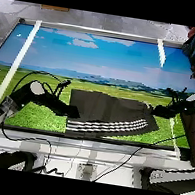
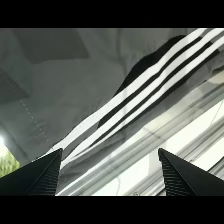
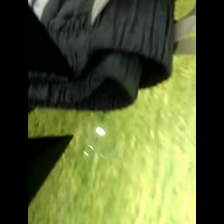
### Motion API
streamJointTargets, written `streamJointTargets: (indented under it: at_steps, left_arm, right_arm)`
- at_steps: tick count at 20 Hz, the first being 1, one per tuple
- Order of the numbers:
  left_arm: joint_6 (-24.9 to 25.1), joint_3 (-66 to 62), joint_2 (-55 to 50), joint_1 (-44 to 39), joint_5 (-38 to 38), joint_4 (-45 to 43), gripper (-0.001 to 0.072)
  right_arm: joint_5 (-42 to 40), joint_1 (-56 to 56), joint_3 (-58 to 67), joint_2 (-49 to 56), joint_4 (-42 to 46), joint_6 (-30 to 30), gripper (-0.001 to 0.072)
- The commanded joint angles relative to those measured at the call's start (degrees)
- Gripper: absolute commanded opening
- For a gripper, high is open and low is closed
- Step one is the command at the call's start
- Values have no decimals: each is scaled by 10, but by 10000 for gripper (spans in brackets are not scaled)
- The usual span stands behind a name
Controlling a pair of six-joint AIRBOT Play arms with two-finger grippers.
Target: Fold the clothes and pants, and hang the long-sleeved shirts on hangers.
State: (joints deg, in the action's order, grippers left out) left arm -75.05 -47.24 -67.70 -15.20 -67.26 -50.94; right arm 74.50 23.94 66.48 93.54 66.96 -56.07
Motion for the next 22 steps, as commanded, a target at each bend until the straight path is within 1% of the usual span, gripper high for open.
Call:
streamJointTargets:
  at_steps: [1,2,3,4,6,7,9,11,12,14,15,16,20,22]
  left_arm:
    - [0,0,0,0,20,0,693]
    - [0,0,0,0,26,0,693]
    - [0,0,0,0,29,0,693]
    - [0,0,0,0,30,0,693]
    - [0,0,0,0,31,0,693]
    - [0,0,0,0,34,-4,693]
    - [0,0,0,1,45,-30,693]
    - [0,0,0,6,47,-46,693]
    - [0,0,0,12,47,-45,693]
    - [0,0,1,26,47,-45,693]
    - [0,0,1,32,45,-45,692]
    - [0,0,1,38,43,-45,693]
    - [0,0,1,43,41,-45,693]
    - [0,0,1,43,41,-45,693]
  right_arm:
    - [82,0,0,20,-62,47,305]
    - [96,0,0,23,-87,52,263]
    - [102,-1,0,24,-116,52,190]
    - [104,-2,-3,24,-151,52,176]
    - [105,-11,-16,24,-220,54,173]
    - [103,-23,-25,24,-237,55,173]
    - [101,-61,-44,24,-253,56,175]
    - [92,-107,-48,24,-247,64,176]
    - [87,-127,-44,24,-245,63,186]
    - [73,-148,-21,23,-231,56,359]
    - [68,-148,-4,23,-218,39,426]
    - [69,-146,13,23,-203,25,464]
    - [68,-129,54,23,-115,-24,493]
    - [70,-119,51,24,-97,-35,508]
